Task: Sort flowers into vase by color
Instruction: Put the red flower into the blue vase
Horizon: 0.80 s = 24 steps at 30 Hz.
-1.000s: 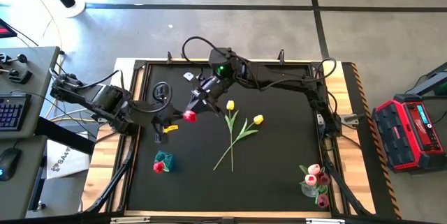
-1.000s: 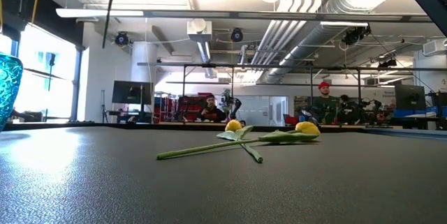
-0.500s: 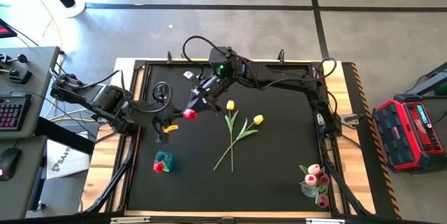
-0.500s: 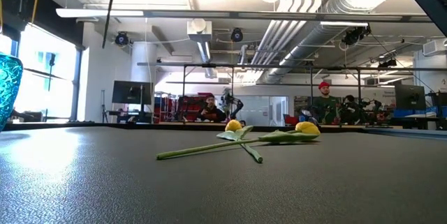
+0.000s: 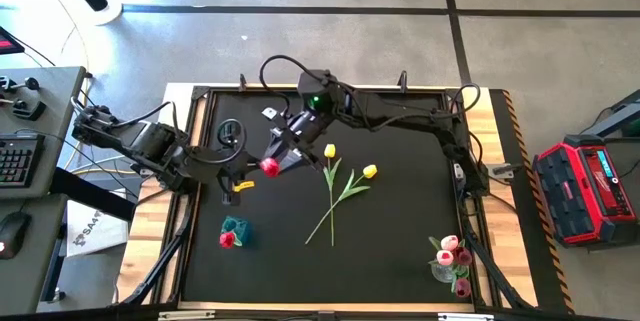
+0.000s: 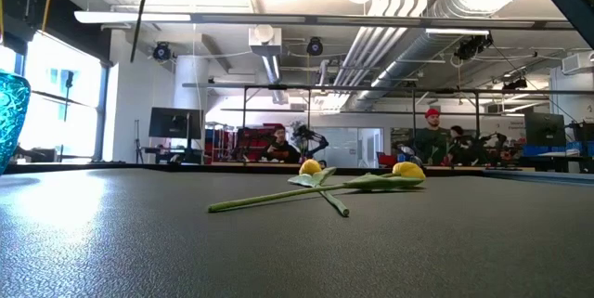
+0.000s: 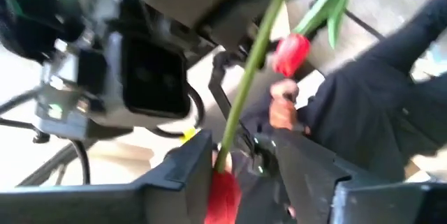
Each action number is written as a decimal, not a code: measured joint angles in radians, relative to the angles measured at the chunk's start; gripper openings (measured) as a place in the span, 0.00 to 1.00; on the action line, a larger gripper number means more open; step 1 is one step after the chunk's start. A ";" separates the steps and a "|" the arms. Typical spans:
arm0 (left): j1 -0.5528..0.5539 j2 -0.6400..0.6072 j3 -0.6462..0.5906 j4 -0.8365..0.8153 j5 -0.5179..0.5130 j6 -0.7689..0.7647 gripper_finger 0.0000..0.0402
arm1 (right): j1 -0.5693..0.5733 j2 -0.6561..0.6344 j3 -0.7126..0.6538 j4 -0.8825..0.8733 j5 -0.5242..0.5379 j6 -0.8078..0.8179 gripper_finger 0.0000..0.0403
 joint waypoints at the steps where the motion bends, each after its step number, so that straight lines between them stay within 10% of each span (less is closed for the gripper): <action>1: 0.000 0.000 0.000 0.000 -0.008 0.000 0.00 | -0.002 0.000 0.000 0.000 -0.028 -0.003 0.38; 7: 0.000 0.004 0.000 -0.008 -0.019 0.015 0.00 | -0.008 0.002 -0.001 -0.004 -0.184 -0.104 0.44; 15: -0.003 -0.009 0.000 0.063 0.031 0.025 0.00 | -0.024 0.000 0.000 -0.086 -0.039 -0.391 0.44; 24: -0.005 -0.008 0.001 0.162 0.240 0.094 0.00 | -0.036 0.000 0.000 0.438 0.047 -0.479 0.44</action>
